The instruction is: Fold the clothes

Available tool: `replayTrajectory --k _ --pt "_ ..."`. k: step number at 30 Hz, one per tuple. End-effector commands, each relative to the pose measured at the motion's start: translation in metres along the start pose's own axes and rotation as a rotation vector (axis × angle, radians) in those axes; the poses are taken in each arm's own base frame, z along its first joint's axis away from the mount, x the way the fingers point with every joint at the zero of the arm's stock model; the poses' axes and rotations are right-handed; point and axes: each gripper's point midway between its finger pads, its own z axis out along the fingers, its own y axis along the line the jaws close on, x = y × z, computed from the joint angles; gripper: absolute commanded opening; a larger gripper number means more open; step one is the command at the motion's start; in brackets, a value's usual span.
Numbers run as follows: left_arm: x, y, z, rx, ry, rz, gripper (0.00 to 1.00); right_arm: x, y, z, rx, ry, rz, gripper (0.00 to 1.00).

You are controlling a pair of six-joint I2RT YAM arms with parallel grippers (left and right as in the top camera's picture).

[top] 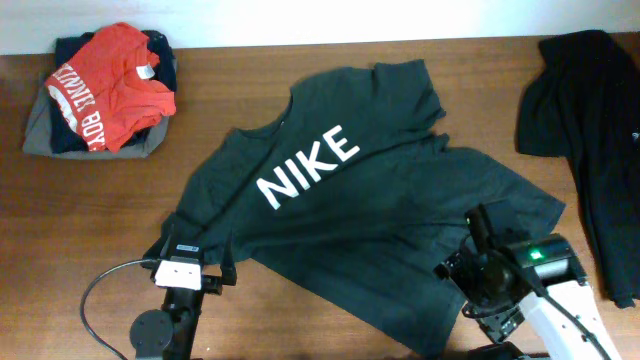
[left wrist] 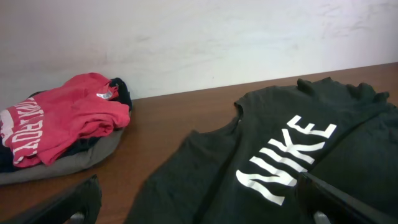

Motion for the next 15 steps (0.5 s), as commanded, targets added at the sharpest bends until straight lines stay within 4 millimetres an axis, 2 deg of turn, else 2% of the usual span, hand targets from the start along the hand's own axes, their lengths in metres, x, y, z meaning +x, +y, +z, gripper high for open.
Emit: replayTrajectory --k 1,6,11,15 --pt "0.002 0.001 0.000 -0.007 0.002 0.013 0.99 0.014 -0.005 0.014 0.015 0.082 0.038 0.99" --pt "0.002 0.001 0.000 -0.007 0.002 0.013 0.99 0.021 -0.009 0.040 0.019 0.130 0.041 0.99" --pt "0.002 0.001 0.000 -0.007 0.002 0.013 0.99 0.014 0.000 0.063 -0.032 0.109 -0.047 1.00" --pt "0.002 0.001 0.000 -0.007 0.002 0.013 0.99 0.010 -0.003 0.070 0.008 0.101 -0.045 1.00"
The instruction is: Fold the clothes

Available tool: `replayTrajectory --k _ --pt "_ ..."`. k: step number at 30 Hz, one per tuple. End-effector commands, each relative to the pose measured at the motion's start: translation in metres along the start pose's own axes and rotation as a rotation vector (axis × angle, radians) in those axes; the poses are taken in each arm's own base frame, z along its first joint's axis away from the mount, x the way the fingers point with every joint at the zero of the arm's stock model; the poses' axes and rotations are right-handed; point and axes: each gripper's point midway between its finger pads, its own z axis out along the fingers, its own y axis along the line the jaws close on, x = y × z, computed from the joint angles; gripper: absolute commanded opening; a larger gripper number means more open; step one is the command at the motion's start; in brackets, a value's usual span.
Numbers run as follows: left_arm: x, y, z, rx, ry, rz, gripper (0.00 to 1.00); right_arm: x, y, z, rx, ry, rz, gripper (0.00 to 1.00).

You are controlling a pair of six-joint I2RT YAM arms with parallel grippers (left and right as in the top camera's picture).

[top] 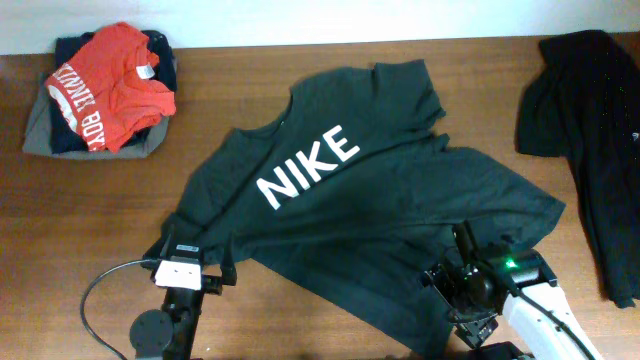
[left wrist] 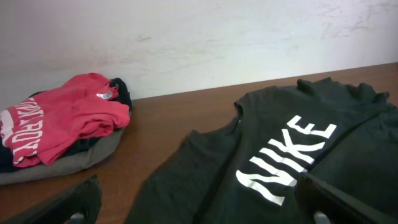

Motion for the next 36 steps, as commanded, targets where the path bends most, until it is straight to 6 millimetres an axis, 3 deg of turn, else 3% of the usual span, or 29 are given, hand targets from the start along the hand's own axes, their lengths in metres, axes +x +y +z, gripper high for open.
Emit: replayTrajectory --k 1,13,28,36 --pt "0.002 0.001 0.000 -0.007 0.002 0.013 0.99 -0.004 -0.016 0.010 0.086 -0.008 -0.025 1.00" --pt "0.002 0.001 0.000 -0.007 0.002 0.013 0.99 -0.013 -0.021 0.037 0.241 0.041 -0.015 0.99" --pt "0.002 0.001 0.000 -0.007 0.002 0.013 0.99 -0.024 -0.016 0.058 0.226 0.013 -0.056 1.00" --pt "0.002 0.001 0.000 -0.007 0.002 0.013 0.99 -0.017 -0.012 0.077 0.141 0.051 -0.056 0.80"
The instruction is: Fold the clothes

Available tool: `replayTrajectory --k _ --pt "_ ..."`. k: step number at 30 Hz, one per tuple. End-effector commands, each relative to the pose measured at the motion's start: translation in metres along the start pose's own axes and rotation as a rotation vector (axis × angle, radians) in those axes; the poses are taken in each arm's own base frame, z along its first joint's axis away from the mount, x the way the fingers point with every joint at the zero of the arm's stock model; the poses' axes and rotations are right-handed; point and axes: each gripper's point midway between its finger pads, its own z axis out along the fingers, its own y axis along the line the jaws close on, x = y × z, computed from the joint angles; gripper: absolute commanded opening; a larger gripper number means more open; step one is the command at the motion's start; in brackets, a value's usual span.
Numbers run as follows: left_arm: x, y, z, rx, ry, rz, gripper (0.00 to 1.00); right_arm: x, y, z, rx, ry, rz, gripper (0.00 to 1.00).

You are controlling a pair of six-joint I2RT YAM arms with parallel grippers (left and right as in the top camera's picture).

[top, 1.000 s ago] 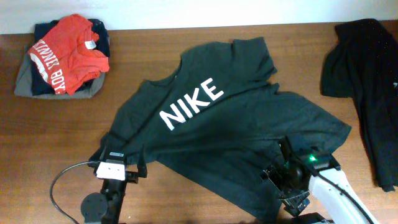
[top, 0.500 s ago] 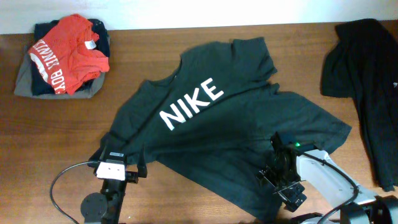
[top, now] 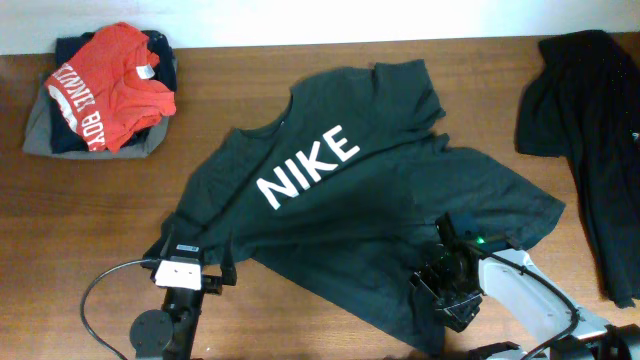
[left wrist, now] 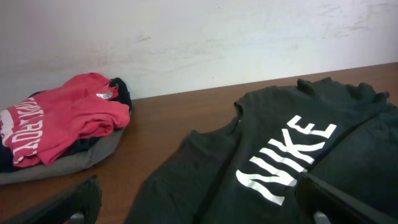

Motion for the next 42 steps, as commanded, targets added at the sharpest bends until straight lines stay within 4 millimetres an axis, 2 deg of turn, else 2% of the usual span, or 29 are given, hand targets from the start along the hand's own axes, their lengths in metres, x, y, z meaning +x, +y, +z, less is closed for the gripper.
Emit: replayTrajectory --k 1,8,12,17,20,26,29,30,32,33,34,36,39,42 --pt "0.002 0.001 0.000 -0.007 0.002 0.013 0.99 -0.003 -0.020 0.022 0.060 -0.017 0.017 0.79" --pt "0.002 0.001 0.000 -0.007 0.002 0.012 0.99 -0.022 -0.015 0.020 0.040 -0.093 0.004 0.58" --pt "0.002 0.001 0.000 -0.007 0.002 0.013 0.99 -0.051 -0.022 0.011 0.048 -0.180 0.064 0.30" --pt "0.002 0.001 0.000 -0.007 0.002 0.013 0.99 -0.095 -0.006 -0.012 -0.065 -0.274 0.103 0.07" --pt "0.002 0.001 0.000 -0.007 0.002 0.013 0.99 -0.116 0.002 -0.027 -0.107 -0.328 0.095 0.04" --pt "0.002 0.001 0.000 -0.007 0.002 0.013 0.99 -0.156 0.011 -0.069 -0.142 -0.462 0.107 0.04" --pt "0.002 0.001 0.000 -0.007 0.002 0.013 0.99 -0.165 0.020 -0.087 -0.165 -0.493 0.090 0.09" --pt "0.002 0.001 0.000 -0.007 0.002 0.013 0.99 -0.166 0.023 -0.092 -0.173 -0.496 0.073 0.19" --pt "0.002 0.001 0.000 -0.007 0.002 0.013 0.99 -0.165 0.027 -0.098 -0.172 -0.488 0.043 0.50" --pt "0.002 0.001 0.000 -0.007 0.002 0.013 0.99 -0.162 0.026 -0.100 -0.166 -0.476 0.041 0.60" --pt "0.002 0.001 0.000 -0.007 0.002 0.013 0.99 -0.159 0.025 -0.100 -0.157 -0.461 0.042 0.67" --pt "0.002 0.001 0.000 -0.007 0.002 0.013 0.99 -0.152 0.022 -0.098 -0.145 -0.426 0.043 0.71" --pt "0.002 0.001 0.000 -0.007 0.002 0.013 0.99 -0.140 0.020 -0.094 -0.140 -0.367 0.041 0.82" --pt "0.002 0.001 0.000 -0.007 0.002 0.013 0.99 -0.132 0.022 -0.092 -0.155 -0.326 0.014 0.86"
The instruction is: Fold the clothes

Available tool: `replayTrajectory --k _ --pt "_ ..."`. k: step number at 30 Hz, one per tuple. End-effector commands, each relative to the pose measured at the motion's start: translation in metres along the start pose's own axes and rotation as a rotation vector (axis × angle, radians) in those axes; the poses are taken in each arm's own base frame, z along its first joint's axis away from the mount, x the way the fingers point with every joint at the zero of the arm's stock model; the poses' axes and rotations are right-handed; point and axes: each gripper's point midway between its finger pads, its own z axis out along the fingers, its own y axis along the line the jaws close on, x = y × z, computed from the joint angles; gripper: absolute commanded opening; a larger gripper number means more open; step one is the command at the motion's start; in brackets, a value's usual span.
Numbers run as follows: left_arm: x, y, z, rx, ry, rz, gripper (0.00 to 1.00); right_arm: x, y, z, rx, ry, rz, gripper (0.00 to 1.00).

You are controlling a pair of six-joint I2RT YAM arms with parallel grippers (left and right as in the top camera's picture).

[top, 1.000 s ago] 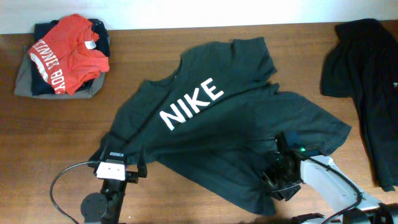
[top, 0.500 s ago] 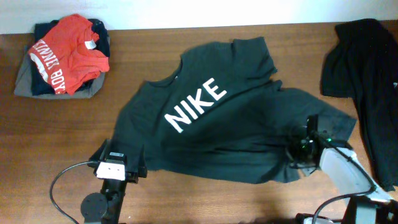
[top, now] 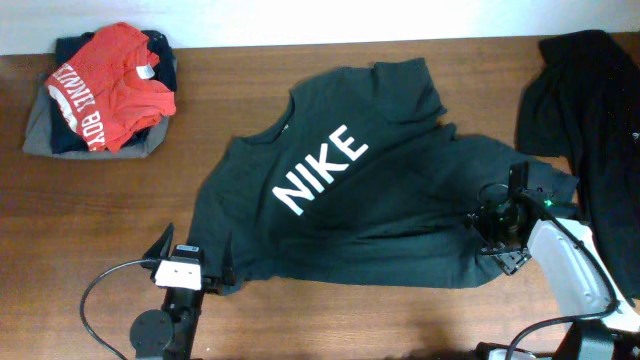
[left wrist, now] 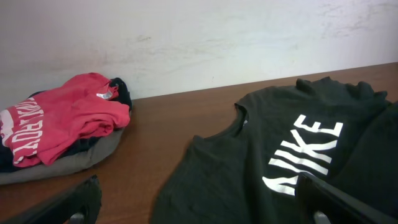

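Note:
A black T-shirt (top: 340,200) with white NIKE lettering lies spread face up in the middle of the table, and its left half shows in the left wrist view (left wrist: 298,162). My right gripper (top: 500,222) sits on the shirt's right side, near a bunched sleeve, and appears shut on the fabric. My left gripper (top: 195,258) rests low at the table's front left, just off the shirt's lower left corner. It is open, its fingers (left wrist: 81,200) wide apart with nothing between them.
A stack of folded clothes with a red shirt (top: 100,90) on top sits at the back left, also seen from the left wrist (left wrist: 56,124). Another black garment (top: 590,110) lies crumpled along the right edge. A cable loops by the left arm's base (top: 95,300).
My right gripper has gone from the shirt's lower hem to its right side. The shirt shifted right with it, and the hem corner that hung toward the front edge now lies straighter. The left arm stayed put.
My right gripper stood at the front right beside the shirt's hem, then a little further left, then on the hem's lower corner. Now it is at the right side and the shirt has been pulled right and squared up. The left gripper stayed open throughout.

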Motion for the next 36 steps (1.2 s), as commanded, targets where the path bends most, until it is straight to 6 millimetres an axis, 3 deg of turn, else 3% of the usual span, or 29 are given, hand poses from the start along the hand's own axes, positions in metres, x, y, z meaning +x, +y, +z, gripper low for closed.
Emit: replayTrajectory --k 1,15,22,26,29,33,36 --pt "0.002 0.001 0.000 -0.007 0.003 0.012 0.99 0.003 0.010 -0.004 -0.052 0.036 -0.025 0.88" --pt "0.000 -0.002 0.000 0.012 -0.005 0.013 0.99 0.006 0.020 -0.005 -0.105 0.057 -0.076 0.95" --pt "-0.040 -0.012 -0.004 0.075 -0.168 0.025 0.99 0.013 0.021 -0.006 -0.120 0.086 -0.097 0.96" --pt "-0.052 -0.012 -0.006 0.080 -0.191 -0.013 0.99 0.009 0.024 -0.006 -0.132 0.072 -0.099 0.96" --pt "-0.047 -0.007 -0.005 0.055 -0.109 -0.037 0.99 0.008 0.025 -0.006 -0.136 0.068 -0.100 0.96" --pt "-0.020 0.026 -0.011 -0.153 0.173 -0.235 0.99 0.009 0.027 -0.007 -0.143 0.074 -0.100 0.96" --pt "-0.027 0.026 -0.012 -0.154 0.310 -0.250 0.99 0.010 0.028 -0.007 -0.149 0.076 -0.100 0.96"
